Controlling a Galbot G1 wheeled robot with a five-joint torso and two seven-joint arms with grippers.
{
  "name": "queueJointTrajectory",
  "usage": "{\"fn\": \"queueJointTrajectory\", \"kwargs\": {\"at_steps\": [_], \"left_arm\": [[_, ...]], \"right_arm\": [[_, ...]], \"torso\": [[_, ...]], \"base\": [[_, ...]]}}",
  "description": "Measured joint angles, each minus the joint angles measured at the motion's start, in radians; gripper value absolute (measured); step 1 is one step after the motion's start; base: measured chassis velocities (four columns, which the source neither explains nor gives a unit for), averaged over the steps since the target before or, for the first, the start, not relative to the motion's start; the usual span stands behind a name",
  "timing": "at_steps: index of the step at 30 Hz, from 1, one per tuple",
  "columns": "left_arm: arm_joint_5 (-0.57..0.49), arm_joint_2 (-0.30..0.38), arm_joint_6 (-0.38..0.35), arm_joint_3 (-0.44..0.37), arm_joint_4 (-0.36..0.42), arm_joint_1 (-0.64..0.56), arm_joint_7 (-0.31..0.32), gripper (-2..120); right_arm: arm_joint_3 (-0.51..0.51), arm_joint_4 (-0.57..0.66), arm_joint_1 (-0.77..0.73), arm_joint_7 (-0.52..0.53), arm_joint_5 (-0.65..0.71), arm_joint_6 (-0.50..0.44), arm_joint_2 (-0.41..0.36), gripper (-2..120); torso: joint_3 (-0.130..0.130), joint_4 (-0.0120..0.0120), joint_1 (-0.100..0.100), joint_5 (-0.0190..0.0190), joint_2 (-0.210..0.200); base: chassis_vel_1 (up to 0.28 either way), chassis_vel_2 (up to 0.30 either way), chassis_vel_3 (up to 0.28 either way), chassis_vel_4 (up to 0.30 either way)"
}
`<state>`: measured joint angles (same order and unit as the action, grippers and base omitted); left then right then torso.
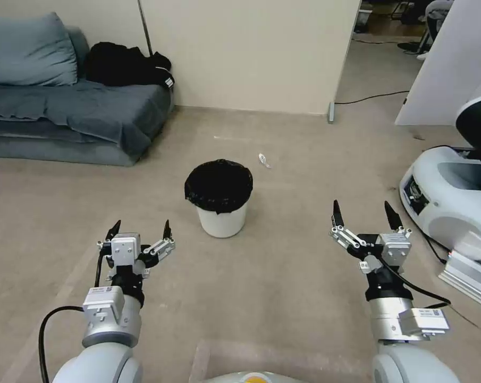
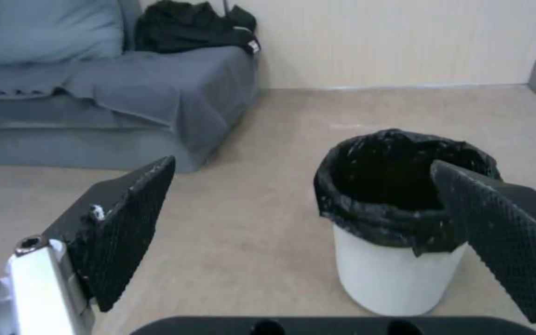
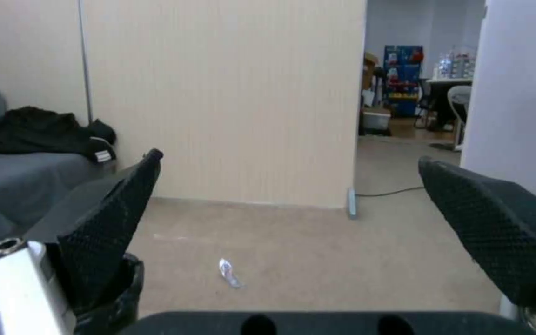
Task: Pick up the trash bin, then pick up the garbage from the floor and place it into the trash bin.
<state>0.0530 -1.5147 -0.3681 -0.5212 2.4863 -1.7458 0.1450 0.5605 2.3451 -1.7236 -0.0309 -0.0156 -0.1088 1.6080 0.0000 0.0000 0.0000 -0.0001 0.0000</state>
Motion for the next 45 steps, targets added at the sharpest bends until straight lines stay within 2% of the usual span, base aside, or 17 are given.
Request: {"fn": "queueJointTrajectory", "kwargs": {"at_steps": [15,18,20,21,22,24,25,27,28,29,34,41,45], "left_arm": [[-0.010,0.000,-0.006,0.011,0.005,-0.009,0.001,100],[-0.010,0.000,-0.006,0.012,0.006,-0.010,0.001,100],[-0.010,0.001,-0.006,0.013,0.008,-0.011,0.000,100],[-0.010,0.000,-0.005,0.013,0.009,-0.011,0.000,100],[-0.010,0.000,-0.005,0.013,0.009,-0.011,0.000,100],[-0.010,0.000,-0.005,0.015,0.009,-0.010,0.000,100],[-0.010,0.000,-0.005,0.016,0.009,-0.010,0.000,100],[-0.010,-0.001,-0.005,0.016,0.009,-0.009,0.000,100],[-0.010,0.000,-0.005,0.016,0.009,-0.009,0.000,100],[-0.010,0.000,-0.004,0.015,0.009,-0.009,0.000,100],[-0.010,0.000,-0.002,0.015,0.007,-0.008,0.000,100],[-0.015,-0.001,-0.001,0.015,0.003,-0.013,-0.001,100],[-0.023,0.002,-0.030,0.015,0.002,-0.016,-0.011,100]], "right_arm": [[0.000,-0.007,0.003,-0.007,-0.003,-0.003,0.000,100],[0.000,-0.008,0.003,-0.011,-0.004,-0.005,0.000,100],[0.002,-0.008,0.003,-0.019,-0.009,-0.011,0.000,100],[0.002,-0.009,0.003,-0.023,-0.012,-0.013,0.000,100],[0.002,-0.009,0.003,-0.023,-0.012,-0.013,0.000,100],[0.000,-0.010,0.004,-0.027,-0.017,-0.016,0.000,100],[0.000,-0.012,0.004,-0.028,-0.020,-0.018,0.000,100],[0.000,-0.014,0.006,-0.029,-0.021,-0.020,0.000,100],[0.000,-0.016,0.007,-0.031,-0.022,-0.025,0.000,100],[0.001,-0.019,0.008,-0.034,-0.022,-0.031,0.000,100],[0.003,-0.022,0.011,-0.043,-0.023,-0.044,0.000,100],[0.009,-0.035,0.017,-0.063,-0.046,-0.088,0.000,100],[0.009,-0.040,0.022,-0.057,-0.054,-0.098,0.000,100]], "torso": [[0.000,-0.0002,0.000,-0.0003,0.000],[0.000,0.0002,0.000,0.0010,0.000],[0.000,-0.0001,0.000,-0.0009,0.000],[0.000,0.0002,0.000,0.0010,0.000],[0.000,0.0002,0.000,0.0010,0.000],[0.000,-0.0003,0.000,-0.0008,0.000],[0.000,-0.0001,0.000,0.0007,0.000],[0.000,0.0001,0.000,0.0008,0.000],[0.000,-0.0001,0.000,-0.0007,0.000],[0.000,0.0001,0.000,0.0004,0.000],[0.000,-0.0002,0.000,-0.0002,0.000],[0.000,0.0000,0.000,0.0000,0.000],[0.000,-0.0001,0.000,0.0001,0.000]], "base": [[-0.206,0.205,0.213,-0.222],[-0.201,0.231,0.201,-0.233],[-0.219,0.196,0.238,-0.218],[-0.224,0.219,0.245,-0.200],[-0.224,0.219,0.245,-0.200],[-0.244,0.214,0.230,-0.205],[-0.193,0.232,0.233,-0.228],[-0.193,0.226,0.228,-0.228],[-0.228,0.219,0.247,-0.197],[-0.201,0.241,0.247,-0.223],[-0.201,0.203,0.204,-0.211],[-0.035,0.064,0.053,-0.052],[0.025,-0.024,-0.015,0.017]]}}
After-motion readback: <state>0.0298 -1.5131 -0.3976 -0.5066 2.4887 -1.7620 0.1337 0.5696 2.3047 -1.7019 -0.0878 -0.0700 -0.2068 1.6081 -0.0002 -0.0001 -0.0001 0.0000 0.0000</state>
